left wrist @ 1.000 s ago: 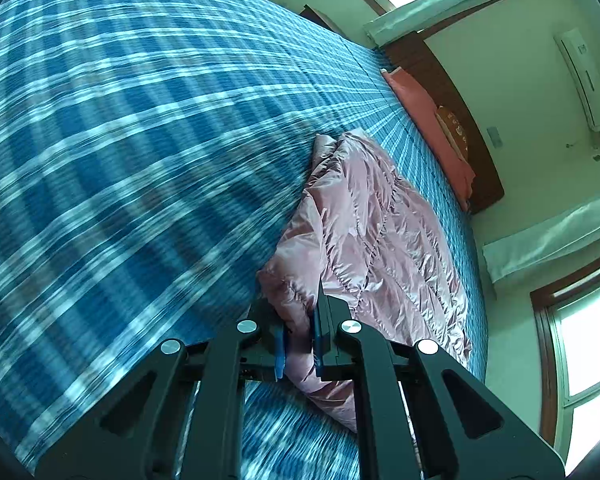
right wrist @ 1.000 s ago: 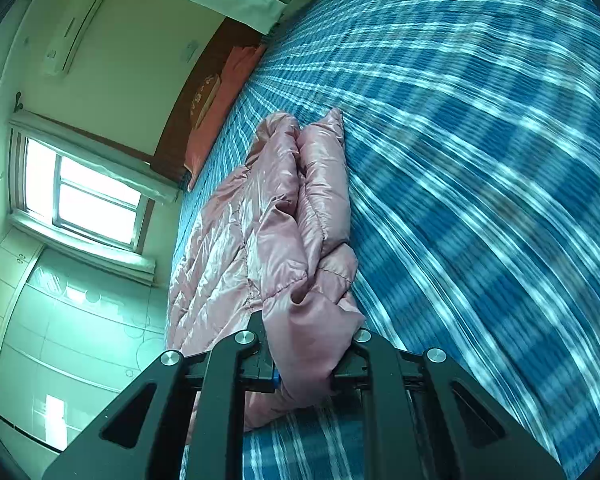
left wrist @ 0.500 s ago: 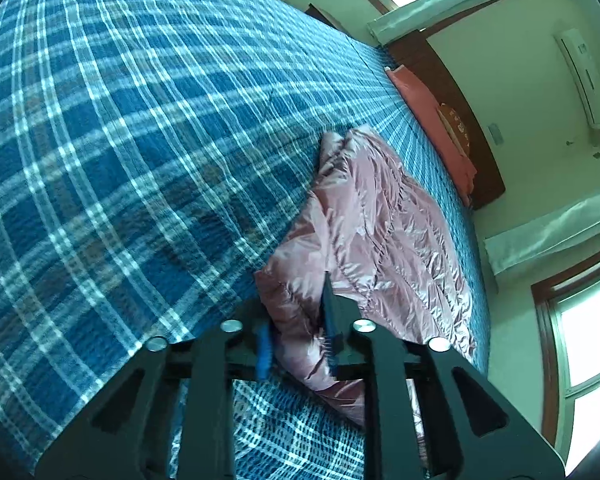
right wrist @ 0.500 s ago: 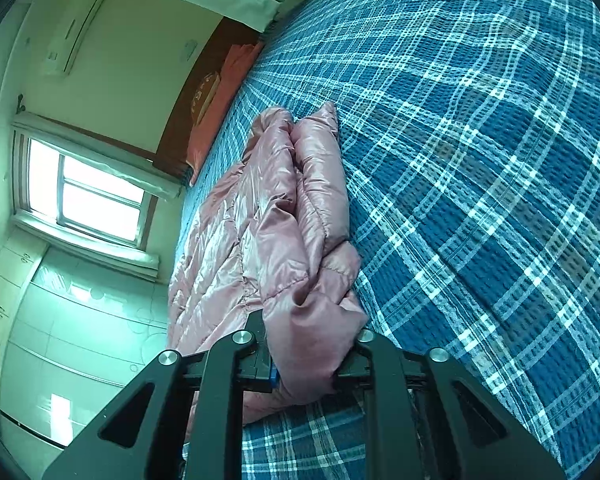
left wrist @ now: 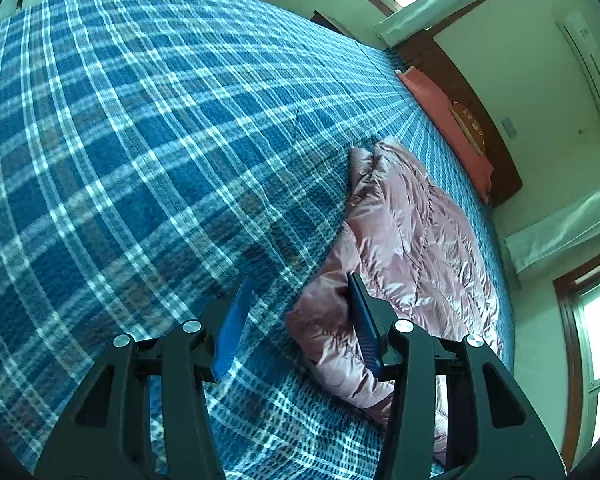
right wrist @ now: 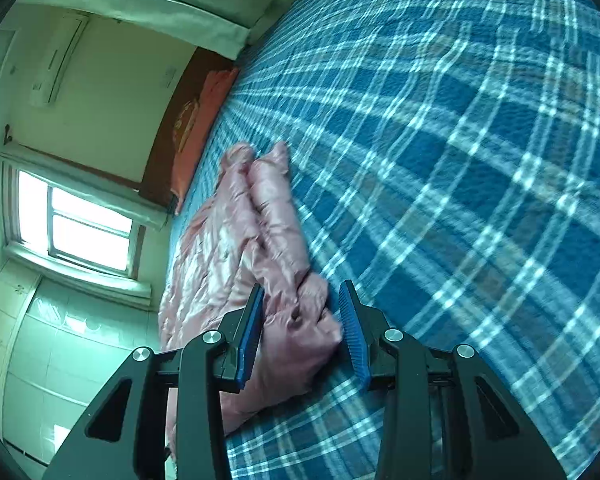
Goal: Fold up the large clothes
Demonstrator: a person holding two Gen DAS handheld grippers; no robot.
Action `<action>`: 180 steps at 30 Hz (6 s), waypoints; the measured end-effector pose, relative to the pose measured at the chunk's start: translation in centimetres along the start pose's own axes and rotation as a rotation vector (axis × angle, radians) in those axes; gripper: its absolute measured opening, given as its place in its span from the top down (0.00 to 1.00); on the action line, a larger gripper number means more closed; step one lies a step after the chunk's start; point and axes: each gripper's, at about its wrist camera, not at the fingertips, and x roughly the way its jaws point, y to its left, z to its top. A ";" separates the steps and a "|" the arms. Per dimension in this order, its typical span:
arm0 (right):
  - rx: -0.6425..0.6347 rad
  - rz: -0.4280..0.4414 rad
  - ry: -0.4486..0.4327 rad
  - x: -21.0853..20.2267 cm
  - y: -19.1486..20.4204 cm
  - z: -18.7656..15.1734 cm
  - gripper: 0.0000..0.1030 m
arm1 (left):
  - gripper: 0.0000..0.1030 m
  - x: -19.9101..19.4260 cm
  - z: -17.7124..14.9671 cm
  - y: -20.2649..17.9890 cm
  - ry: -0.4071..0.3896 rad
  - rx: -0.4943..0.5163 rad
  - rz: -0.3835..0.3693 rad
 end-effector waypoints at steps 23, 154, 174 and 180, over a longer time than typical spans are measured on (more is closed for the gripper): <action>-0.707 -0.292 -0.002 1.8 15.6 -3.2 0.62 | 0.49 -3.4 -0.5 -11.5 -0.198 0.640 0.313; -1.073 -0.379 0.099 19.2 23.3 -15.0 0.62 | 0.54 13.3 4.9 -10.0 0.271 0.295 -0.127; -1.074 -0.388 0.091 19.3 23.6 -15.5 0.62 | 0.71 14.5 5.6 -9.3 0.324 0.212 -0.235; -1.077 -0.390 0.089 19.4 23.6 -15.6 0.62 | 0.85 12.0 5.1 -12.3 0.230 0.351 -0.202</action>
